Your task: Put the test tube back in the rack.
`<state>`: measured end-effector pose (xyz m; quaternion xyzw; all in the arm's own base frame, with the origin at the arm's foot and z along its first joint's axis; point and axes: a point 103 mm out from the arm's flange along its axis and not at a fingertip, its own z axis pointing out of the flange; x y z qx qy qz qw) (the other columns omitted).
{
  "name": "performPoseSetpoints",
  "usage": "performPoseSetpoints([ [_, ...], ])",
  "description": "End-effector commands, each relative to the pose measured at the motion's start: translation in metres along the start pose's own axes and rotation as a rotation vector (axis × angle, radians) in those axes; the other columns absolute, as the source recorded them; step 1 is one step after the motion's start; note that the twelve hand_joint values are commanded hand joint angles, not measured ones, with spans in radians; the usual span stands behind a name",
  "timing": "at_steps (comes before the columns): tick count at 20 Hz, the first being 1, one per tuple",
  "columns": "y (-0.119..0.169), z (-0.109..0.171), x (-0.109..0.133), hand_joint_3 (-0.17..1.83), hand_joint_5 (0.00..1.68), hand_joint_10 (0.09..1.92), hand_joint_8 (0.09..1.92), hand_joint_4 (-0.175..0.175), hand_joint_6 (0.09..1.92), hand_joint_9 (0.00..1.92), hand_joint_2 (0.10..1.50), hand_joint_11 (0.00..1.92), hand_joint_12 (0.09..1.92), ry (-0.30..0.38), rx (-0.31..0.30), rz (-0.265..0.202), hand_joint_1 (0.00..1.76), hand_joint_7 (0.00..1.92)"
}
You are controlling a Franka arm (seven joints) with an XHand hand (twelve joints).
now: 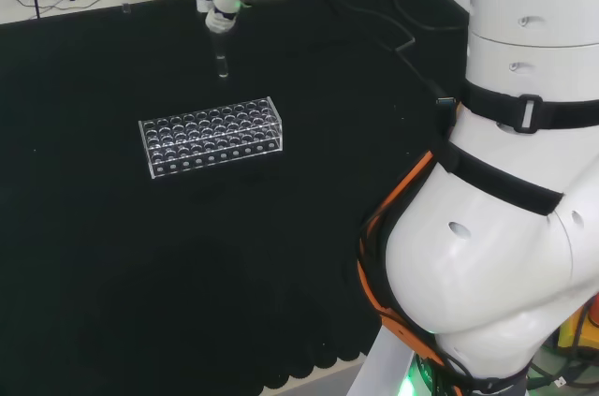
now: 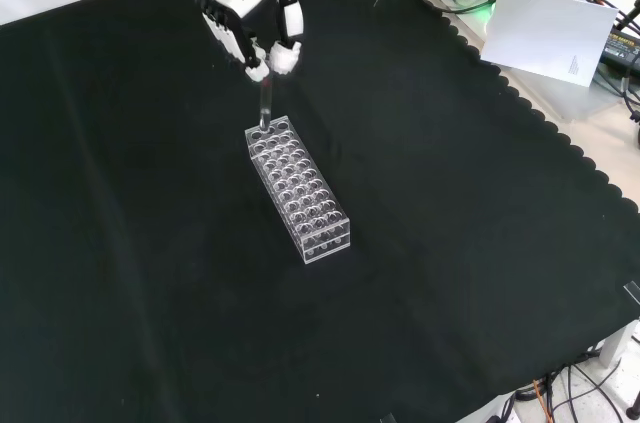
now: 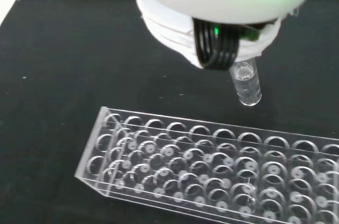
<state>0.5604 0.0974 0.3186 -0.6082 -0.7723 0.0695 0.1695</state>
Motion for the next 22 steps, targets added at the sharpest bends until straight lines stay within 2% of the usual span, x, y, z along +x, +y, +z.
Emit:
performPoseSetpoints([
  [1,0.002,0.002,0.006,0.69,1.46,0.22,0.61,-0.175,0.09,1.50,0.57,1.44,1.04,-0.003,0.009,-0.010,1.44,1.47],
  [11,-0.007,0.015,-0.008,0.69,1.46,0.22,0.61,-0.175,0.09,1.50,0.57,1.44,1.04,0.036,0.046,0.014,1.44,1.47],
  [18,-0.005,0.025,-0.006,0.69,1.46,0.22,0.61,-0.175,0.09,1.50,0.57,1.44,1.04,0.072,0.069,0.018,1.44,1.47],
  [22,-0.003,0.029,-0.005,0.69,1.46,0.22,0.61,-0.175,0.09,1.50,0.57,1.44,1.04,0.071,0.079,0.016,1.44,1.47],
])
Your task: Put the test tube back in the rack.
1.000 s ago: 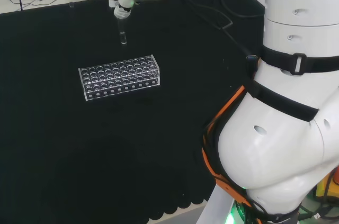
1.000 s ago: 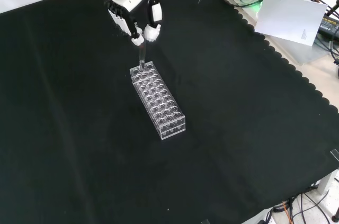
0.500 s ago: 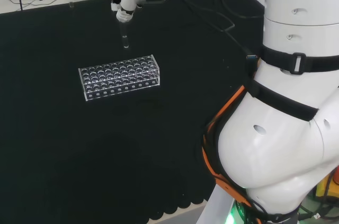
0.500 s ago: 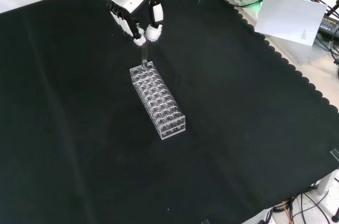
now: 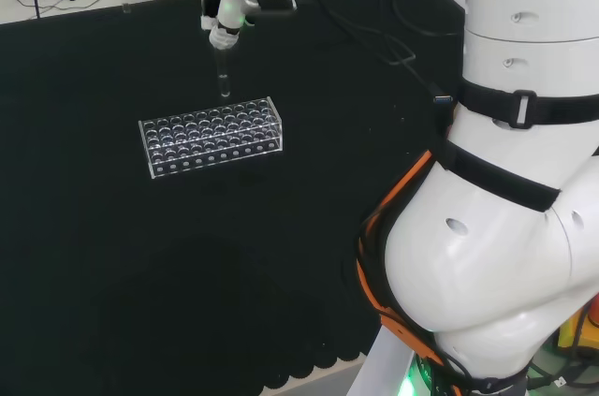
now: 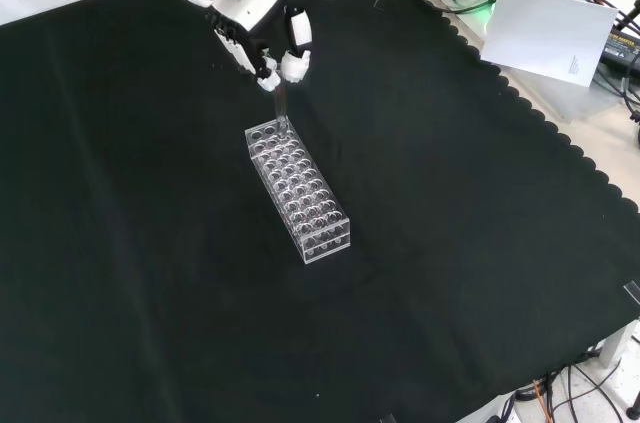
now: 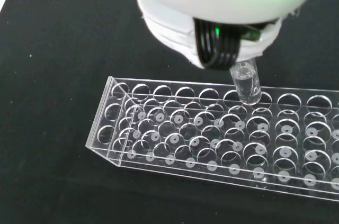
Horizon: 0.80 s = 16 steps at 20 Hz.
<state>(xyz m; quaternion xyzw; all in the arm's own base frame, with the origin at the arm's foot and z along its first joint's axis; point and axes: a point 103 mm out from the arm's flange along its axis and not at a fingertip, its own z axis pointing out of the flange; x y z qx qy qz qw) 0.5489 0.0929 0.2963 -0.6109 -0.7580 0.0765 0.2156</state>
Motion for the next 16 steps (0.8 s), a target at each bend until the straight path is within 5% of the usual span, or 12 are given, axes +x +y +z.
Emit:
performPoseSetpoints([
  [1,0.001,0.005,-0.001,0.69,1.46,0.22,0.61,-0.175,0.09,1.50,0.57,1.44,1.04,0.002,0.011,-0.001,1.44,1.47],
  [16,0.009,0.026,-0.006,0.68,1.46,0.22,0.61,-0.175,0.09,1.50,0.57,1.44,1.04,0.030,0.049,0.009,1.44,1.47],
])
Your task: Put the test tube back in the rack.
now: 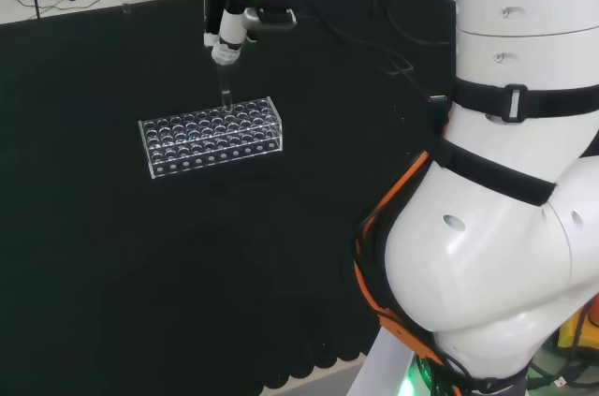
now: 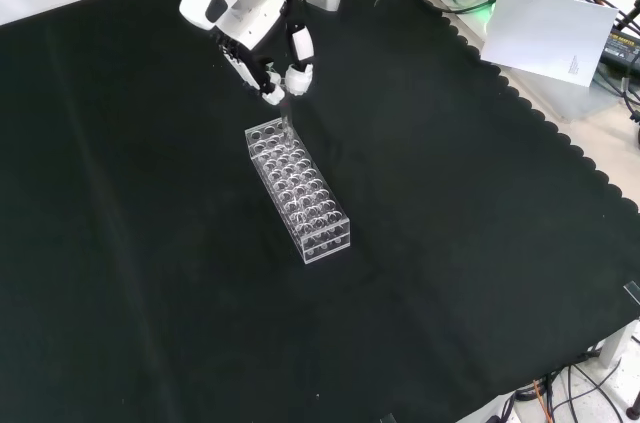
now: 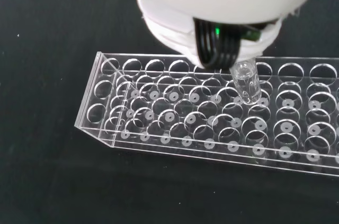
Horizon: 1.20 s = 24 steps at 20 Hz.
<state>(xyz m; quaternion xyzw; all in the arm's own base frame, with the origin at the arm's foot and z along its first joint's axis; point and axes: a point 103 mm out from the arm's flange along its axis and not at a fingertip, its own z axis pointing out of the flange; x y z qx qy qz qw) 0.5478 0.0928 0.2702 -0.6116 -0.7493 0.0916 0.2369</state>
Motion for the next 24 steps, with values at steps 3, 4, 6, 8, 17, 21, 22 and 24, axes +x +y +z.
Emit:
performPoseSetpoints([
  [3,0.000,0.003,0.000,0.68,1.46,0.22,0.61,-0.175,0.09,1.50,0.57,1.44,1.04,0.013,0.003,-0.006,1.44,1.47],
  [4,0.001,0.003,0.000,0.68,1.46,0.22,0.61,-0.175,0.09,1.50,0.57,1.44,1.04,0.014,0.005,-0.005,1.44,1.47],
  [6,0.001,0.003,0.000,0.69,1.46,0.21,0.61,-0.175,0.09,1.50,0.57,1.44,1.04,0.017,0.006,-0.005,1.44,1.47],
  [8,0.001,0.004,0.001,0.69,1.46,0.21,0.61,-0.175,0.09,1.50,0.57,1.44,1.04,0.017,0.008,-0.004,1.44,1.47],
  [17,0.004,0.007,0.002,0.69,1.46,0.21,0.61,-0.175,0.09,1.50,0.57,1.44,1.04,0.022,0.020,0.002,1.44,1.47],
  [21,0.007,0.009,0.002,0.69,1.46,0.21,0.61,-0.175,0.09,1.50,0.57,1.44,1.04,0.021,0.027,0.004,1.44,1.47],
  [22,0.007,0.010,0.001,0.69,1.46,0.21,0.61,-0.175,0.09,1.50,0.57,1.44,1.04,0.020,0.027,0.006,1.44,1.47],
  [24,0.011,0.013,0.000,0.69,1.46,0.21,0.61,-0.175,0.09,1.50,0.57,1.44,1.04,0.018,0.034,0.013,1.44,1.47],
])
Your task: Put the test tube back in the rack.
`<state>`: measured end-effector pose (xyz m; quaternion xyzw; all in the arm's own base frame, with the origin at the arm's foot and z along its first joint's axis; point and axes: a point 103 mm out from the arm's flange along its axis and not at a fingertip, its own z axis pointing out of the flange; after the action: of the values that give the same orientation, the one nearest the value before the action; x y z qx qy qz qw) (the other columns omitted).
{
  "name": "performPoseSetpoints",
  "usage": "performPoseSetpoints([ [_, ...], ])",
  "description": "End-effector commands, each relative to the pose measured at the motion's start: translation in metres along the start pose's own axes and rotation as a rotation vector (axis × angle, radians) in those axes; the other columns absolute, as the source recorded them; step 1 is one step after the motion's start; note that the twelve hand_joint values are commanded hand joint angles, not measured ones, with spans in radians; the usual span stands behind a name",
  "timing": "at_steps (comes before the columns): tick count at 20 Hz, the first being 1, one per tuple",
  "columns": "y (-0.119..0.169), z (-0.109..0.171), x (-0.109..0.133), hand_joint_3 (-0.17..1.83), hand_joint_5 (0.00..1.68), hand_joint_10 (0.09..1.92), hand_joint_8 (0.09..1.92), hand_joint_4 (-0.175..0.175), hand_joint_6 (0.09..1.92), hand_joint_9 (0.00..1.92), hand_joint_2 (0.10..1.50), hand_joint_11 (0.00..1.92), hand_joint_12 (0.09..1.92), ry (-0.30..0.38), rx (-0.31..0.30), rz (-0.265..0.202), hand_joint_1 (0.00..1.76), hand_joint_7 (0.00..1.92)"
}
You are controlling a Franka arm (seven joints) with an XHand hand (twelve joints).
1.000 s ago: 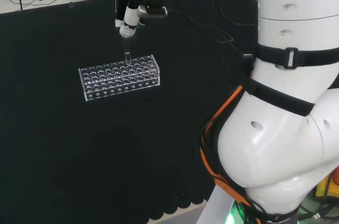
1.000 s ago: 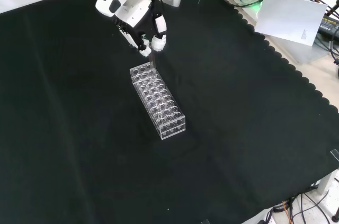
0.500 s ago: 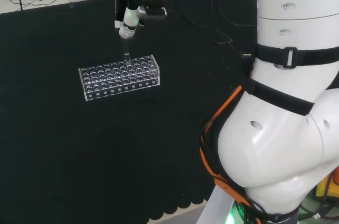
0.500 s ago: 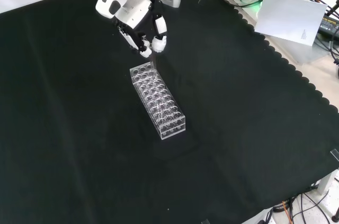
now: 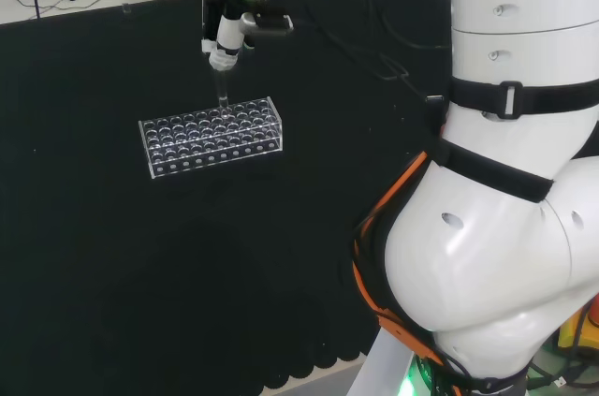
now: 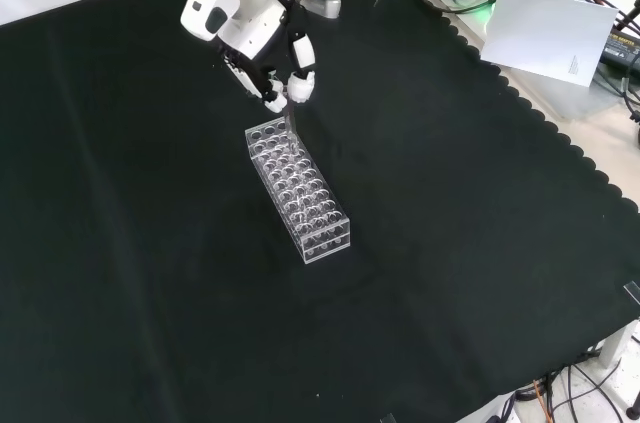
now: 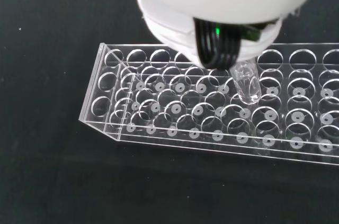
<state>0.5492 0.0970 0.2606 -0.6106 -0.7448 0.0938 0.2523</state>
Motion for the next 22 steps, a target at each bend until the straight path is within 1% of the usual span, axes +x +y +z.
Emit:
performPoseSetpoints([
  [1,0.005,0.005,-0.002,0.69,1.46,0.21,0.61,-0.175,0.09,1.50,0.57,1.44,1.04,-0.001,0.008,0.010,1.44,1.47],
  [5,0.008,0.006,-0.004,0.69,1.46,0.21,0.61,-0.175,0.09,1.50,0.57,1.44,1.04,0.002,0.017,0.016,1.44,1.47],
  [22,0.016,0.008,-0.010,0.69,1.47,0.21,0.61,-0.175,0.09,1.50,0.57,1.44,1.04,0.005,0.013,0.024,1.44,1.47],
])
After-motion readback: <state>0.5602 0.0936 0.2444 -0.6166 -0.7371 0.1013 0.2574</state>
